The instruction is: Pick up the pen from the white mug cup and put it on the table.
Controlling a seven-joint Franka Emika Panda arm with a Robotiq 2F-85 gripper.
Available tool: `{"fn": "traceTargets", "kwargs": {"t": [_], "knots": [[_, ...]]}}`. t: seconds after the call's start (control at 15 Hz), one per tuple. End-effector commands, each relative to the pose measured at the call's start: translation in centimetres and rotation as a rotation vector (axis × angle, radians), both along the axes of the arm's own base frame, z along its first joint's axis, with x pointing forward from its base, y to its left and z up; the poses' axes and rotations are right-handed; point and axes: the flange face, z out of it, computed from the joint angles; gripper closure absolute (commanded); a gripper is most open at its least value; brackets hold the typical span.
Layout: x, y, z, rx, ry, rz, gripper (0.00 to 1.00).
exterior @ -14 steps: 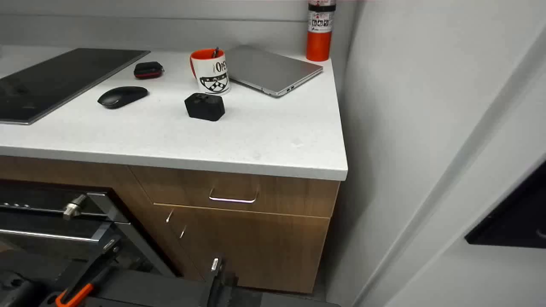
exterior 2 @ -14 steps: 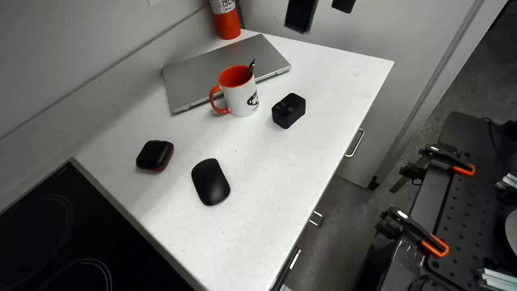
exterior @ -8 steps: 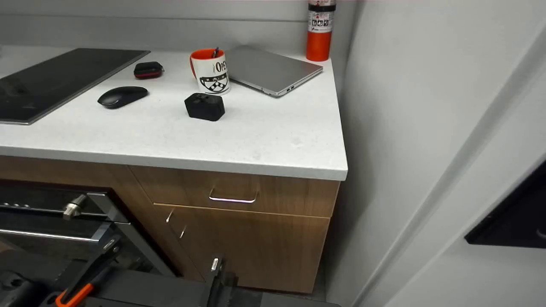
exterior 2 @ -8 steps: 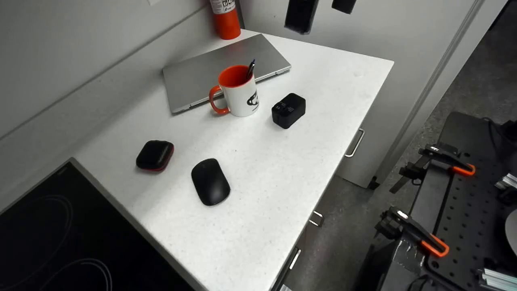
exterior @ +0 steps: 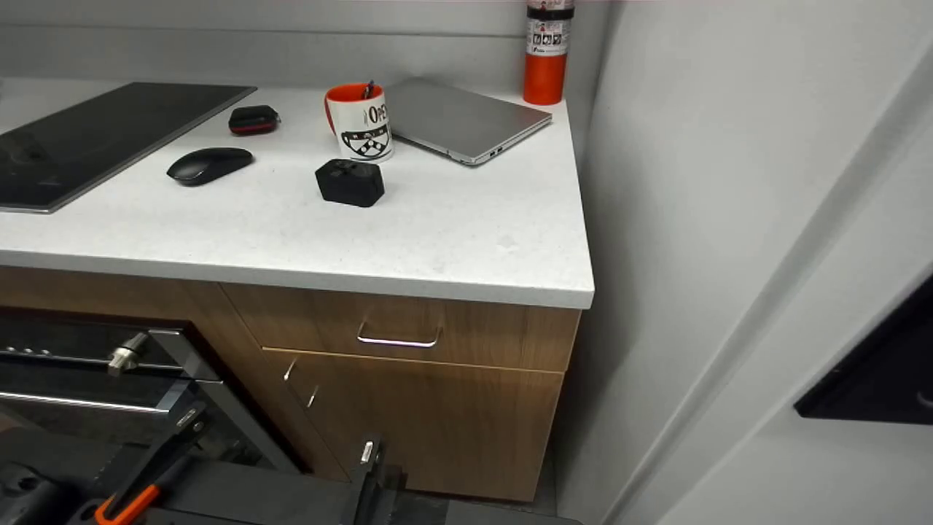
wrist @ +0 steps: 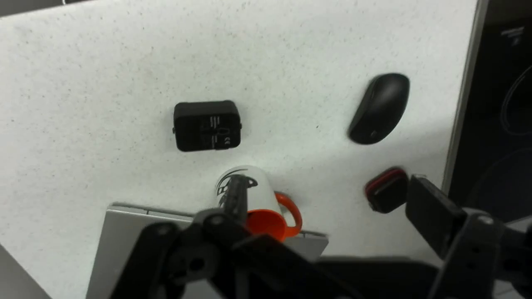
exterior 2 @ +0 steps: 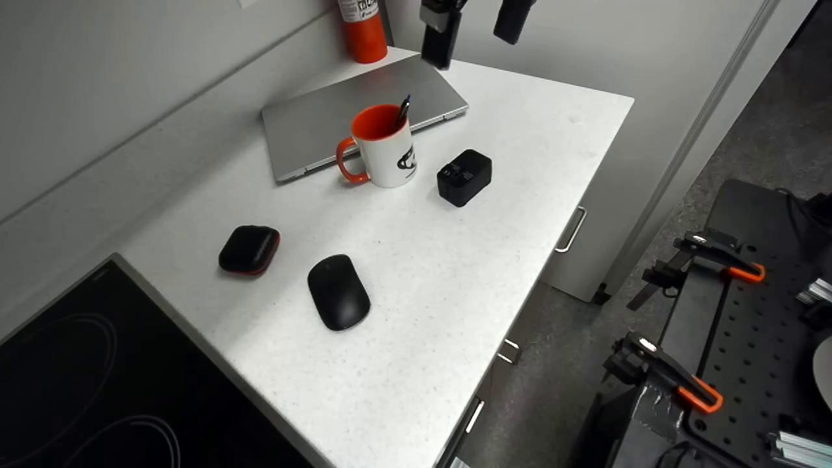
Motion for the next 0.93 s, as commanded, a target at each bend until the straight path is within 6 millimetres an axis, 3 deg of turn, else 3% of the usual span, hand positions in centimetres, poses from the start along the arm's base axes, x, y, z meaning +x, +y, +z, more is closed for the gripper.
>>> {"fn": "traceTargets", "kwargs": {"t": [0.0, 0.13, 0.33, 0.6, 0.87], "knots": [[4.1, -2.6, -2.9, 0.015, -0.039, -0.084, 0.00], [4.8, -3.4, -4.1, 0.025, -0.033, -0.099, 0.00], [4.0, -3.3, -4.8, 0.015, -0.004, -0.104, 0.00], [4.2, -3.3, -4.7, 0.021, -0.005, -0.109, 0.00], [8.2, -3.4, -6.8, 0.003, -0.012, -0.223, 0.00]]}}
